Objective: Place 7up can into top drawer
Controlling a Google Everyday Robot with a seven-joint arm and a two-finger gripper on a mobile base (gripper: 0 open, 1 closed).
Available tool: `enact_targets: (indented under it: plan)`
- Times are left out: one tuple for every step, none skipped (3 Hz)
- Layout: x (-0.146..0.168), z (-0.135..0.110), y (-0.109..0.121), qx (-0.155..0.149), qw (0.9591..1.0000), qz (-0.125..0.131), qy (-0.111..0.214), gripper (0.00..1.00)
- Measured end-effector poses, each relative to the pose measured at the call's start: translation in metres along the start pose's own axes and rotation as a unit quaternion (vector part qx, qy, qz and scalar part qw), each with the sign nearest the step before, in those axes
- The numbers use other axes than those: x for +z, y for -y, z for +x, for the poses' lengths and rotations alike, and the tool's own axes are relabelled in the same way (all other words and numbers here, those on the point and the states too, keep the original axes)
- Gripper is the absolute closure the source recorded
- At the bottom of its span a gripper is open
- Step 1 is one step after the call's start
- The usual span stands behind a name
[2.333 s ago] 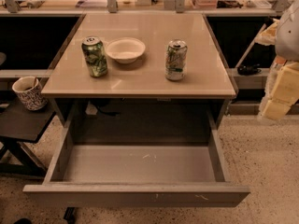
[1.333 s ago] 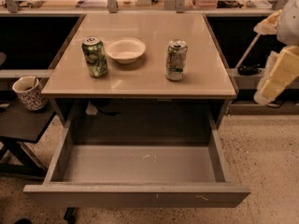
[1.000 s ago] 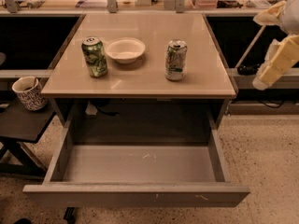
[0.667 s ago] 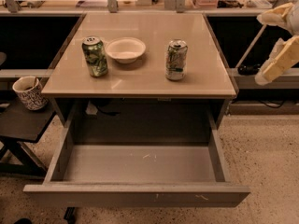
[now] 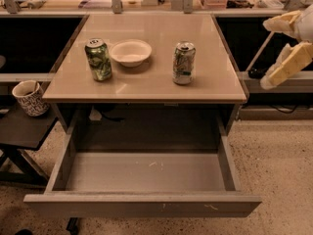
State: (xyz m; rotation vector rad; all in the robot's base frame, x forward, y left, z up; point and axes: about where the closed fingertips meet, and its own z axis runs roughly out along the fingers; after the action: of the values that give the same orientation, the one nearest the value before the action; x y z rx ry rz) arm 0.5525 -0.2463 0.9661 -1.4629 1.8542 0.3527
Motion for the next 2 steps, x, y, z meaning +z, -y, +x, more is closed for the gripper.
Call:
enact_targets:
  plan:
    - [0.032, -0.011, 0.022, 0.020, 0.9965, -0.012, 0.081, 0.00]
    - [0.064, -0.030, 0.049, 0.039, 0.9887, -0.016, 0.144, 0.00]
